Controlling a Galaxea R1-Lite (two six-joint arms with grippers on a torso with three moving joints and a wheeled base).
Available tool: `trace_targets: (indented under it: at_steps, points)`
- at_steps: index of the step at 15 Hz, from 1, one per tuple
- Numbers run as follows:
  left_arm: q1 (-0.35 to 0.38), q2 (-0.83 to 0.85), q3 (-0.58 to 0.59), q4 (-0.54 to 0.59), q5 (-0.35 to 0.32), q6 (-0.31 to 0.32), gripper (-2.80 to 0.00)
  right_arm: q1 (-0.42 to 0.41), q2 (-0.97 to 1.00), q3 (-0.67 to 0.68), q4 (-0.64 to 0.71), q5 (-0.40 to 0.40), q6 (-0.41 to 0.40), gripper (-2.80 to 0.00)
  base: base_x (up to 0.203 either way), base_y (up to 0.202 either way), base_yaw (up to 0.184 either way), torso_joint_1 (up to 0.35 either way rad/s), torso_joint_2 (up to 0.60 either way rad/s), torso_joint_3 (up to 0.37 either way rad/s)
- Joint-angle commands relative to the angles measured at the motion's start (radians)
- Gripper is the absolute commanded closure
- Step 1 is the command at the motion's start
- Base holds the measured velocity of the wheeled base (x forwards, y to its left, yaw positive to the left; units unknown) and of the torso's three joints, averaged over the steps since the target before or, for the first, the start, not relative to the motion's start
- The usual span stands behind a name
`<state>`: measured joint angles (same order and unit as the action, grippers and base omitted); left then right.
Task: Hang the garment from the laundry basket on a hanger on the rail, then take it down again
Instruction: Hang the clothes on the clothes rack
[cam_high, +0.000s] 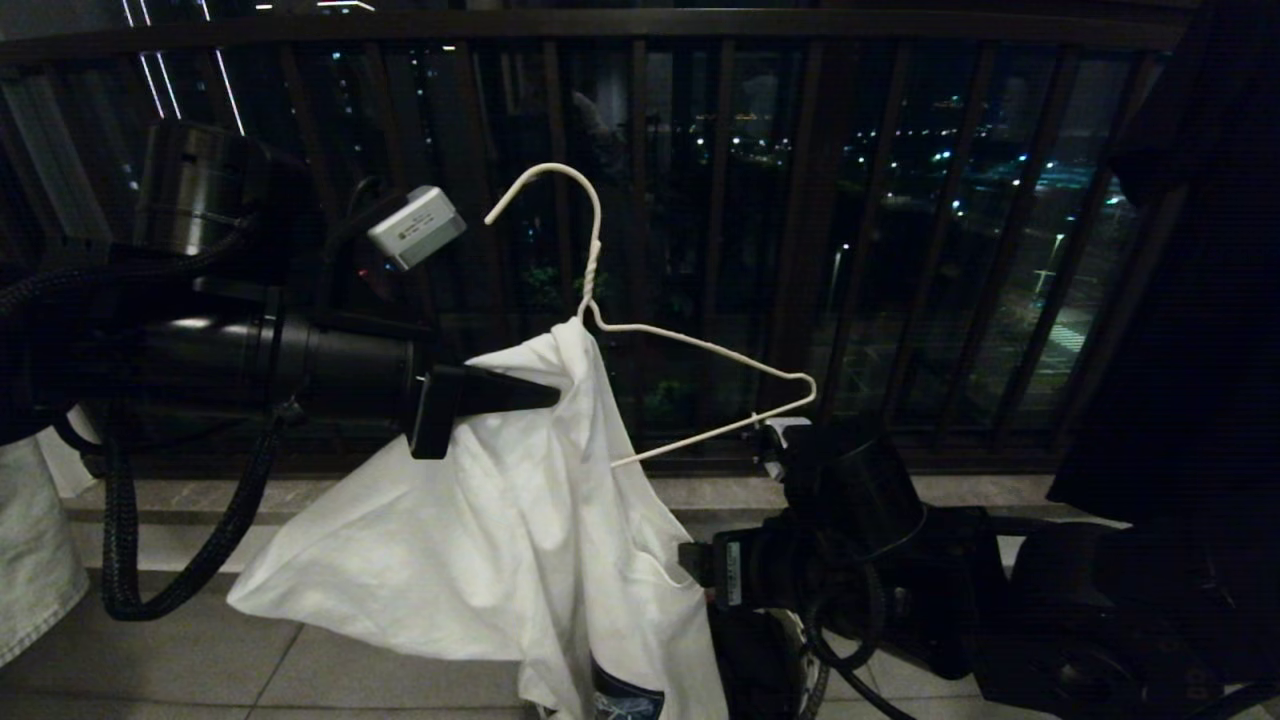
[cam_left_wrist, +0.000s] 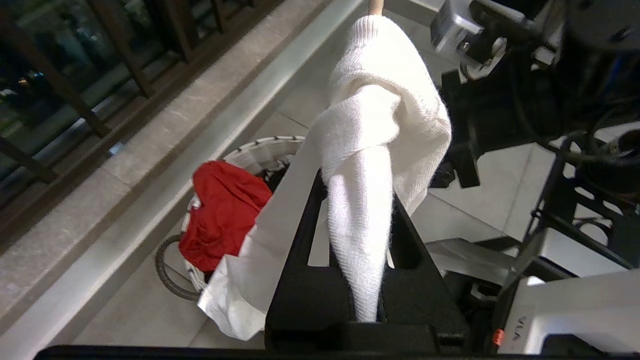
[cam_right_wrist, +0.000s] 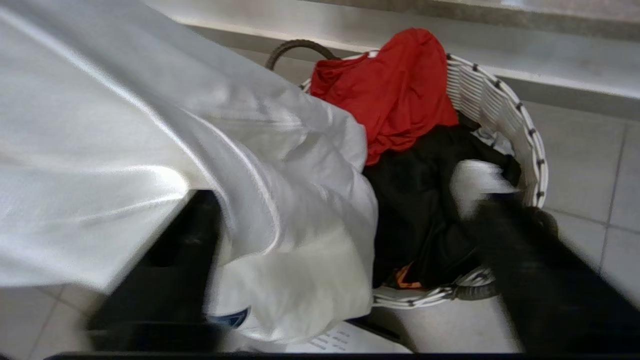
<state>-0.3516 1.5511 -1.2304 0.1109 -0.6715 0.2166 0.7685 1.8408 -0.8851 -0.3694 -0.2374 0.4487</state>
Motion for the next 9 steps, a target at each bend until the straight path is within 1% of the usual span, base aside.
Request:
trace_targets:
  at_steps: [1, 4, 7, 9]
  points:
    - [0.005, 0.000, 0.000, -0.002, -0.003, 0.000, 0.00, -0.005, 0.023, 0.000, -0.005, -0.003, 0.004, 0.00, 0.000, 0.000, 0.000, 0.000, 0.00, 0.000]
    - [0.014, -0.011, 0.002, -0.002, -0.008, -0.002, 0.00, -0.030, 0.023, 0.000, -0.006, -0.003, 0.003, 0.00, 0.000, 0.000, 0.000, 0.000, 0.00, 0.000]
    - [0.013, -0.025, 0.006, -0.002, -0.011, -0.020, 0.00, -0.110, 0.026, -0.012, -0.035, 0.000, -0.017, 0.00, 0.000, 0.000, 0.000, 0.000, 0.00, 0.000]
    - [0.014, -0.029, 0.008, -0.002, -0.018, -0.020, 0.00, -0.144, 0.033, -0.026, -0.059, 0.001, -0.051, 0.00, 0.000, 0.000, 0.000, 0.000, 0.00, 0.000]
